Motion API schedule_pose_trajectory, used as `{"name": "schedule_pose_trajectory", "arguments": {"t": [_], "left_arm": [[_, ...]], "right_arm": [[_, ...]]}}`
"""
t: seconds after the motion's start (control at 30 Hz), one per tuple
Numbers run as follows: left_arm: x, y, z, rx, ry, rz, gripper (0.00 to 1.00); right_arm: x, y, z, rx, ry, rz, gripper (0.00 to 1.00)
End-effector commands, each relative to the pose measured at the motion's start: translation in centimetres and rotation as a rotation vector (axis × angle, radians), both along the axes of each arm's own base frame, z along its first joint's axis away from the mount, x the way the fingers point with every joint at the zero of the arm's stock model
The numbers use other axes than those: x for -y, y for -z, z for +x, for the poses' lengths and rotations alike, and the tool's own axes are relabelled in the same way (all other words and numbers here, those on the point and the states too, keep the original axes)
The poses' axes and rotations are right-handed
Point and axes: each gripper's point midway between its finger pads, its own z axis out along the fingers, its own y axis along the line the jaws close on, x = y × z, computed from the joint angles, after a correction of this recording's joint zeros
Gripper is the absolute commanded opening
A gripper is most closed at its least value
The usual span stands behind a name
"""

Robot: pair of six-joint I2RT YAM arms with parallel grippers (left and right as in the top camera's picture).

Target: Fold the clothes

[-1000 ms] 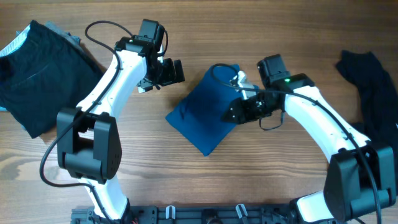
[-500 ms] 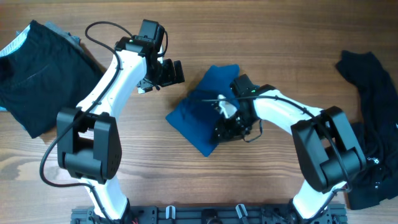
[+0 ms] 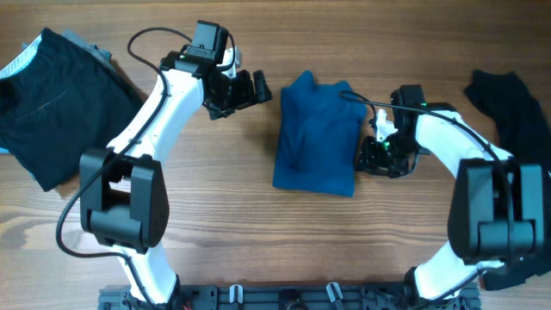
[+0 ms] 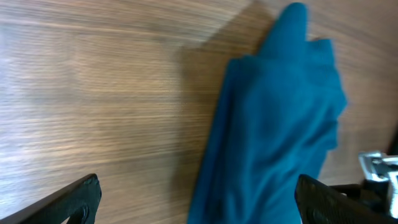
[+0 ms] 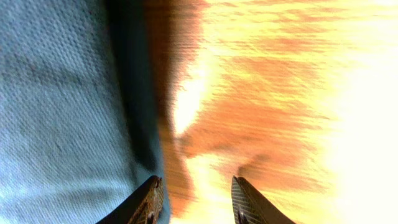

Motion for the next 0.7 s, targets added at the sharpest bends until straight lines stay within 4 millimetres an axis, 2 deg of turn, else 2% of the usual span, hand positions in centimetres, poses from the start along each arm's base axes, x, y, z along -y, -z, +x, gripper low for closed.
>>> {"name": "schedule_pose_trajectory", "arguments": {"t": [0.0, 0.1, 0.2, 0.37, 0.5, 0.57, 0.6, 0.67], "left_arm": [[3.0, 1.0, -0.4, -0.025, 0.065, -0.1, 1.0], [4.8, 1.5, -0.3, -0.021, 0.106, -0.156, 1.0], [5.6, 3.6, 0.5, -0.005, 0.14, -0.163, 1.0], [8.1, 7.3, 0.5, -0.053, 0.202, -0.297, 1.0], [11.1, 10.1, -2.3, -0.136, 0.296, -0.359, 0.98], [12.4, 10.9, -3.6, -0.157, 0.331, -0.349, 0.82], [12.7, 11.0, -3.8, -0.15, 0.344, -0.342, 0.66], [12.7, 11.4, -3.3, -0.108, 0.35, -0.296, 0.46]], "right_arm": [[1.1, -5.2, 1.9, 0.19, -0.036, -0.07, 0.42], [1.1, -8.8, 2.4, 0.314, -0.031, -0.068, 0.47], [1.1, -11.5, 2.2, 0.401, -0.027, -0.066, 0.5], [1.1, -11.5, 1.2, 0.367, -0.027, -0.067, 0.5], [1.1, -11.5, 1.2, 0.366, -0.025, -0.067, 0.5], [1.1, -11.5, 1.2, 0.366, -0.025, -0.067, 0.5], [1.1, -11.5, 1.2, 0.365, -0.026, -0.067, 0.5], [1.1, -11.5, 1.1, 0.362, -0.025, -0.067, 0.5]]}}
